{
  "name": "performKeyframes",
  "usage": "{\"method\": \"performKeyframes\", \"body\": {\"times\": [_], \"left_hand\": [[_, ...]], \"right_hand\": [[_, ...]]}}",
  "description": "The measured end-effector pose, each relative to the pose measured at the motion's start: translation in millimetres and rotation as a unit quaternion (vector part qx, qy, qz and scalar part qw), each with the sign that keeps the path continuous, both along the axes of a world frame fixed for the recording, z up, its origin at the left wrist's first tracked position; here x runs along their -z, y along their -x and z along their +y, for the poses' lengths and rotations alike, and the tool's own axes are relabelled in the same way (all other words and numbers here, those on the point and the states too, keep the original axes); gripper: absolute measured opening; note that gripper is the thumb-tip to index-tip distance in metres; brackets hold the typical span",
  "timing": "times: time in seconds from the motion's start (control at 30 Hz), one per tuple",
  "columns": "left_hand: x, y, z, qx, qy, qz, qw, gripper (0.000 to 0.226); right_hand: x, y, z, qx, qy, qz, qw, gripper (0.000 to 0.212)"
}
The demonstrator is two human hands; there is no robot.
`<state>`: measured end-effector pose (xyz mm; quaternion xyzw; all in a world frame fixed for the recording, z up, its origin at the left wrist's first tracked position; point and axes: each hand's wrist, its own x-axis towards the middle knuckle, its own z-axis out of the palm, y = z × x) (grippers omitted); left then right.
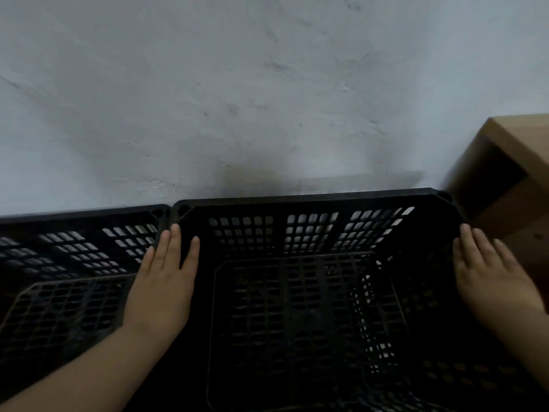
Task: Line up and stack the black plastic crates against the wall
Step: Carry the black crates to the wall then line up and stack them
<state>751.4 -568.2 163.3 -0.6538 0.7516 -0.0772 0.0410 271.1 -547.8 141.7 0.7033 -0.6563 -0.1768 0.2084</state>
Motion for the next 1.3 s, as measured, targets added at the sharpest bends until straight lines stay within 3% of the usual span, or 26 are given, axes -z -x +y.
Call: {"method": "performKeyframes", "body": {"times": [0.1, 0.2, 0.23, 0.33, 0.47, 0.57, 0.63, 0.7, 0.77, 0.9, 0.97, 1.03, 1.07, 1.2, 1.3], "left_hand": [[-7.2, 3.6, 15.1, -0.001, 0.034, 0.001, 0.999, 0.097], [-27.2, 14.3, 39.4, -0.012, 0.025, 0.008, 1.000, 0.094], [-29.3, 16.2, 47.9, -0.018, 0.019, 0.012, 1.000, 0.091], [-35.7, 19.4, 74.4, -0.031, 0.013, 0.015, 0.999, 0.086], [-38.3, 11.6, 113.9, -0.029, 0.020, 0.007, 0.999, 0.087], [-40.4, 2.1, 141.9, -0.050, -0.005, -0.005, 0.999, 0.096], [-38.4, -8.8, 161.3, -0.034, -0.020, -0.030, 0.999, 0.099], [-46.0, -10.9, 181.1, -0.025, -0.021, -0.033, 0.999, 0.103], [-55.9, -9.4, 200.7, -0.028, -0.040, -0.029, 0.998, 0.106], [-73.2, -6.5, 238.0, -0.025, -0.090, -0.007, 0.996, 0.083], [-79.6, -8.5, 254.8, -0.029, -0.086, -0.004, 0.996, 0.085], [-90.9, -10.3, 272.9, -0.032, -0.085, 0.000, 0.996, 0.087], [-95.6, -11.3, 280.6, -0.035, -0.085, 0.000, 0.996, 0.087], [-121.7, -17.9, 306.7, -0.039, -0.083, -0.013, 0.996, 0.089], [-148.6, -24.7, 324.6, -0.035, -0.069, -0.015, 0.997, 0.088]], "right_hand": [[-17.7, -0.7, 12.0, 0.024, 0.012, -0.001, 1.000, 0.046], [-44.9, -3.5, 19.1, -0.014, -0.004, 0.046, 0.999, 0.057], [-49.6, 2.2, 20.3, -0.018, 0.039, 0.042, 0.998, 0.057], [-61.5, -8.1, 37.7, 0.015, 0.011, -0.003, 1.000, 0.055], [-69.0, -16.7, 72.2, -0.009, -0.119, 0.164, 0.979, 0.057], [-58.1, -14.0, 95.5, -0.105, -0.067, 0.102, 0.987, 0.055], [-55.5, -11.6, 114.0, -0.072, -0.045, 0.038, 0.996, 0.057], [-46.8, -11.2, 137.9, -0.085, -0.018, 0.058, 0.995, 0.057], [-38.0, 0.3, 159.2, -0.120, -0.017, 0.014, 0.992, 0.061], [-15.5, 21.1, 201.9, -0.135, -0.072, 0.026, 0.988, 0.075], [-39.9, 11.0, 224.0, -0.084, -0.112, 0.011, 0.990, 0.077], [-77.2, -14.1, 248.0, -0.010, -0.048, 0.084, 0.995, 0.048], [-91.0, -23.8, 259.0, 0.009, -0.039, 0.095, 0.995, 0.045], [-137.6, -49.2, 302.2, 0.061, -0.102, 0.115, 0.986, 0.054], [-159.5, -44.5, 317.8, 0.056, -0.038, 0.079, 0.995, 0.055]]}}
